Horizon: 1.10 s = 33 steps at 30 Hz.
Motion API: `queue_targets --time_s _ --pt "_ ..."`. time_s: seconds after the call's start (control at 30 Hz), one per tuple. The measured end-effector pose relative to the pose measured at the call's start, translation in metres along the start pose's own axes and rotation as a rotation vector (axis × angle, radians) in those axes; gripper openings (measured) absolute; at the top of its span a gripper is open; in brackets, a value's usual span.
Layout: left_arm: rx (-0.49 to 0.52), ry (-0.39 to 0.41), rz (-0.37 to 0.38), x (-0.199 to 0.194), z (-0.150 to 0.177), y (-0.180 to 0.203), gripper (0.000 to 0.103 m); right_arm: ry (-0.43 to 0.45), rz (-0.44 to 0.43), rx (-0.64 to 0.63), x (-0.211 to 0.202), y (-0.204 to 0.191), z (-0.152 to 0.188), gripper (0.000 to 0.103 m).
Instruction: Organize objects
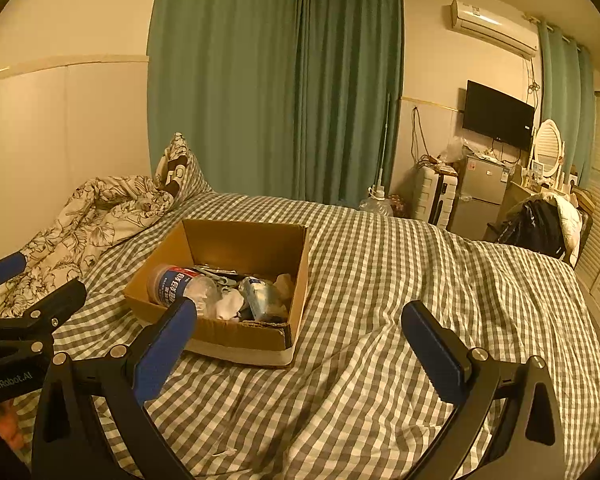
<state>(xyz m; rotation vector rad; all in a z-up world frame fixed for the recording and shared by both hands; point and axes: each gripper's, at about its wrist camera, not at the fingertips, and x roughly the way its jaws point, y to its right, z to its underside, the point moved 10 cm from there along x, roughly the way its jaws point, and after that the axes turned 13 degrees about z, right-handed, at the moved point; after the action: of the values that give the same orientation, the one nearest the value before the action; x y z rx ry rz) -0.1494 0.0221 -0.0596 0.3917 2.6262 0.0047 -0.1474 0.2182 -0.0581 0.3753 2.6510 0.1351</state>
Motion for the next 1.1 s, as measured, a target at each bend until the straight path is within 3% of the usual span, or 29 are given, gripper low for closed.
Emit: queue_targets --time_s 1.1 --pt "-0.007 -0.023 0.001 0.0038 0.0103 -0.0036 0.103 -0.014 -0.006 0.011 -0.0010 -0.0063 0.0023 0.103"
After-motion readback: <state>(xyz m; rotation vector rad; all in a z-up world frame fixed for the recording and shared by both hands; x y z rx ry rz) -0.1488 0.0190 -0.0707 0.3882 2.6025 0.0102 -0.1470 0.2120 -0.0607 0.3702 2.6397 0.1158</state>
